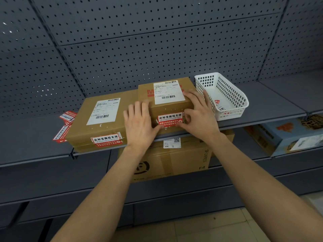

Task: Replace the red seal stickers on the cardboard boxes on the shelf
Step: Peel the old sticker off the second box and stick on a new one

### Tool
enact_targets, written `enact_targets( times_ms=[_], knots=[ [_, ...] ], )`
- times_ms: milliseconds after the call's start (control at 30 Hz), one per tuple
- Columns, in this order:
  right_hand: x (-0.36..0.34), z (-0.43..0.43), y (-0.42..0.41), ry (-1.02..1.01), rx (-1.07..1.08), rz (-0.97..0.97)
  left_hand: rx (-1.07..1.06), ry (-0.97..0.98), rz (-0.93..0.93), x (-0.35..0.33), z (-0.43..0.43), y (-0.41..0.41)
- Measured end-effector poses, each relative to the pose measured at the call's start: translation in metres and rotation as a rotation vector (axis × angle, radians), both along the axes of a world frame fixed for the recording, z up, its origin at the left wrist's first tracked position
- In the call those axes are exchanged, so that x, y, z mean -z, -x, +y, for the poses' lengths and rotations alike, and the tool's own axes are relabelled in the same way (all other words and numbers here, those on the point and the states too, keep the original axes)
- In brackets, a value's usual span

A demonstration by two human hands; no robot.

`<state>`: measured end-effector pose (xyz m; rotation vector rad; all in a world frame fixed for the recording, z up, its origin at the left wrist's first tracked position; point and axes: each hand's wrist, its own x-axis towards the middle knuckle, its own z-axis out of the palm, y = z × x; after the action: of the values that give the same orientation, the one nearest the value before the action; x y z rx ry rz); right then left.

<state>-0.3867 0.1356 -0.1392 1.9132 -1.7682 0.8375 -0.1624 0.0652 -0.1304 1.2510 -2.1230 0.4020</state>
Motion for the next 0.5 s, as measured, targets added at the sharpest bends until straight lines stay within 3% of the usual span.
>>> enact_targets(
  times_ms=[500],
  knots=[
    [-0.003, 0.006, 0.008, 0.061, -0.019, 0.074, 0.021, 0.033, -0.128, 0.002, -0.009, -0.010]
  ],
)
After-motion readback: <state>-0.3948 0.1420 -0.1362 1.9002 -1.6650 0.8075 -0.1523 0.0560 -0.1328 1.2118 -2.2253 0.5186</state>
